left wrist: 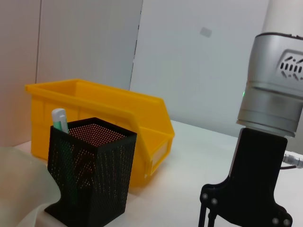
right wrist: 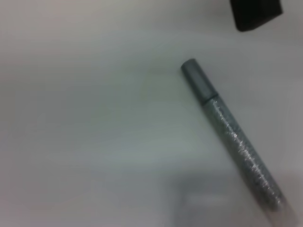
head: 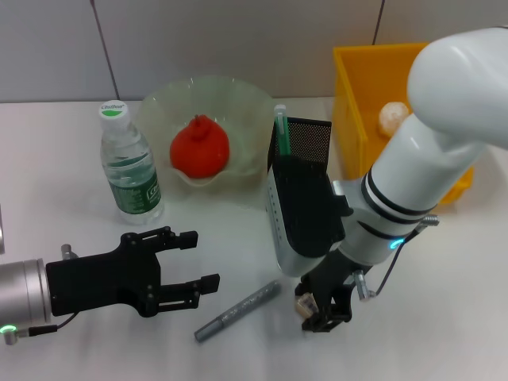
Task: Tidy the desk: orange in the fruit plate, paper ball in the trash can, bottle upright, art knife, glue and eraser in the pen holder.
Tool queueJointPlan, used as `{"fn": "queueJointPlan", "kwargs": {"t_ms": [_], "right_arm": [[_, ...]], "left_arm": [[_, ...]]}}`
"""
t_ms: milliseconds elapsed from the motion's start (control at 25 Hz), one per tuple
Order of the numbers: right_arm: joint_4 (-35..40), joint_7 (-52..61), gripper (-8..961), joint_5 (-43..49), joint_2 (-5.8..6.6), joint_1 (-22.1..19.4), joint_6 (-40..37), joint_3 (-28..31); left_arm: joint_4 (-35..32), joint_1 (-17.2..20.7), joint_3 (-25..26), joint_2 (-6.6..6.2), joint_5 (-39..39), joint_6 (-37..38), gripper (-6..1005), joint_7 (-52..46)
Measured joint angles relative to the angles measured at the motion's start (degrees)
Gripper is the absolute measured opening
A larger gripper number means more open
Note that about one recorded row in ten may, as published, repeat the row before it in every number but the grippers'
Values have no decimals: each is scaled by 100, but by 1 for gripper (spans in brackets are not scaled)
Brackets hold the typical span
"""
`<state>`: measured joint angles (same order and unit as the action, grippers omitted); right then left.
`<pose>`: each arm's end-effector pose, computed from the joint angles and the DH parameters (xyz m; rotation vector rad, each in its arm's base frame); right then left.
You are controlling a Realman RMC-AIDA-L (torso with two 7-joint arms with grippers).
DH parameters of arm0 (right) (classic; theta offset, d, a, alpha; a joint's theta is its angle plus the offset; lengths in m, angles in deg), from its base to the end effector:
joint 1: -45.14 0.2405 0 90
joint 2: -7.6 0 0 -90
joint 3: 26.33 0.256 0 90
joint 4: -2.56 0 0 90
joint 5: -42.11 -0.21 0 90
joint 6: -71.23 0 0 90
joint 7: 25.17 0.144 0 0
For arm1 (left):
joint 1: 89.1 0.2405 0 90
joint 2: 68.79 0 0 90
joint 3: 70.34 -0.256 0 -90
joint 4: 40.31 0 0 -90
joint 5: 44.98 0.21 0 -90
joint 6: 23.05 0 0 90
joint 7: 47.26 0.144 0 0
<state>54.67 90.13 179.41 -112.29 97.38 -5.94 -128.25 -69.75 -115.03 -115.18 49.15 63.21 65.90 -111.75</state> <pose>0.1384 0.3505 -0.1053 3.0038 0.1737 0.8142 -0.2844 0.2974 -0.0208 -2.7423 -0.4883 -0.7443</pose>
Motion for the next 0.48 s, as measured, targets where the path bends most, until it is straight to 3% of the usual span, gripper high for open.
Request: {"fn": "queueJointPlan", "kwargs": {"t_ms": [120,240,480], "right_arm": [[103,28,473,-1,13,10,-101,223],[372,48,470,14,37,38,-477,921],[730,112,467,85,61,40,-792,1667]], "left_arm": [[0,0,1,0,0,0,767,-2],[-4,0,1,0,0,0,767,-2],[-8,0,1,0,0,16,766,-3]]}}
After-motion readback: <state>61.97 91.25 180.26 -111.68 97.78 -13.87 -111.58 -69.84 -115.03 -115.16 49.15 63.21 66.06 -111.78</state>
